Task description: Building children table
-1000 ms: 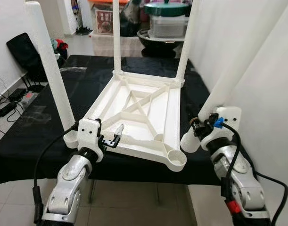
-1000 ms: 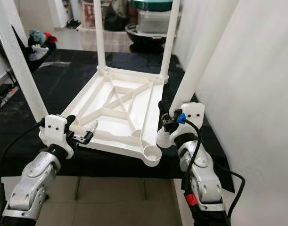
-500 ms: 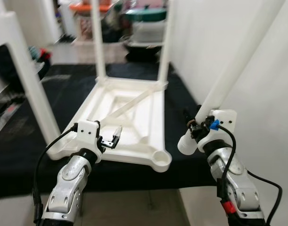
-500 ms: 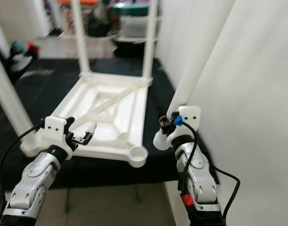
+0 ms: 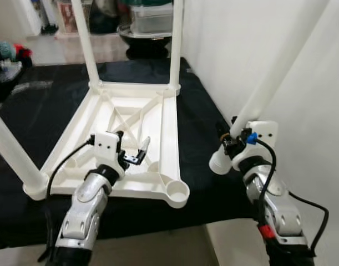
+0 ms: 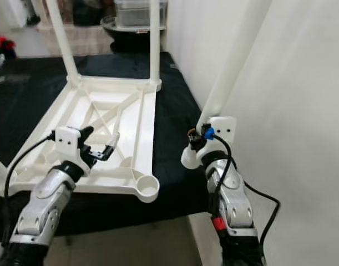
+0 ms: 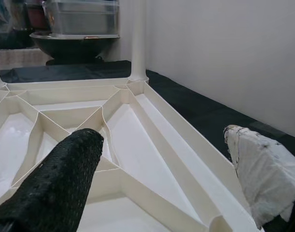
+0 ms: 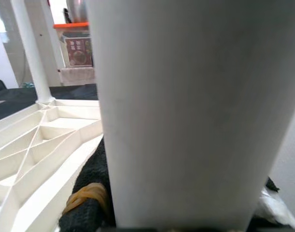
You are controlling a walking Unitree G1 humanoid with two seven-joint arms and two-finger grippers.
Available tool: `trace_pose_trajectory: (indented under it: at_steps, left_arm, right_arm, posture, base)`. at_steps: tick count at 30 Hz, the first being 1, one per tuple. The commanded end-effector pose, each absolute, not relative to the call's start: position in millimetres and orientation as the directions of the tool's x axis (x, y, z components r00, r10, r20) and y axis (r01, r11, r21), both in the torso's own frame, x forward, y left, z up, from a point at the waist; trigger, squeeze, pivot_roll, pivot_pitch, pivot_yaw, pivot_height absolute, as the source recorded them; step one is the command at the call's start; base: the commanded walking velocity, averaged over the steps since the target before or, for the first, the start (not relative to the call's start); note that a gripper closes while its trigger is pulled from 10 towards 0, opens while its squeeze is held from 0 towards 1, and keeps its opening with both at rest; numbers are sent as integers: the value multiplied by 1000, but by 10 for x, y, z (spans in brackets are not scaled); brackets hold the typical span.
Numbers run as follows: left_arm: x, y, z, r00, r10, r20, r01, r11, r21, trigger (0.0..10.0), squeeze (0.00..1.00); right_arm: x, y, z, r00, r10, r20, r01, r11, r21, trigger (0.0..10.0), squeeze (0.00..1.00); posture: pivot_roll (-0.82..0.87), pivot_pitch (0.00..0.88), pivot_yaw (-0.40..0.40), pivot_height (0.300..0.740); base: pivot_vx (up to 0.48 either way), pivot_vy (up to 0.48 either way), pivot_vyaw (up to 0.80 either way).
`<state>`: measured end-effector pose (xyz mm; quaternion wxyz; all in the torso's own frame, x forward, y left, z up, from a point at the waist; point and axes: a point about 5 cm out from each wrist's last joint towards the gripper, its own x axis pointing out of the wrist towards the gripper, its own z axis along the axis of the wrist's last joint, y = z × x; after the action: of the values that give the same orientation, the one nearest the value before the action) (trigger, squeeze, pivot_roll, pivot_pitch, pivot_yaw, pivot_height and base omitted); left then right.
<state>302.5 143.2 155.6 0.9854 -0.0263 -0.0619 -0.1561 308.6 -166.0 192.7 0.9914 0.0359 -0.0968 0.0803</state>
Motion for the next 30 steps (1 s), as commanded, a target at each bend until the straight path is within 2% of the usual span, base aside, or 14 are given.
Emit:
trace_pose_trajectory:
  at_steps: [1, 11, 18, 30]
  left_arm:
    - [3023, 1423, 1510, 945, -304, 120, 311, 950, -42, 10000, 0]
    - [3030, 1406, 1496, 940, -320, 115, 327, 944, -44, 10000, 0]
    - [3047, 1373, 1496, 938, -326, 117, 334, 941, -51, 10000, 0]
    - [3043, 1349, 1480, 935, -330, 126, 338, 940, -43, 10000, 0]
  right_arm:
    - [3096, -1645, 1931, 963, 162, 215, -177, 983, 50, 10000, 0]
    - [3109, -1624, 1930, 960, 170, 221, -187, 981, 57, 10000, 0]
    - [3097, -1624, 1915, 962, 161, 219, -180, 982, 66, 10000, 0]
    - [3104, -1672, 1926, 964, 149, 221, -166, 985, 57, 10000, 0]
  posture:
    - [-50, 0, -52, 740]
    - [-61, 0, -40, 740]
    - [-74, 0, -35, 740]
    - [-76, 0, -38, 740]
  base:
    - [0, 0, 0]
    - [0, 0, 0]
    - [0, 369, 0]
    - [0, 0, 0]
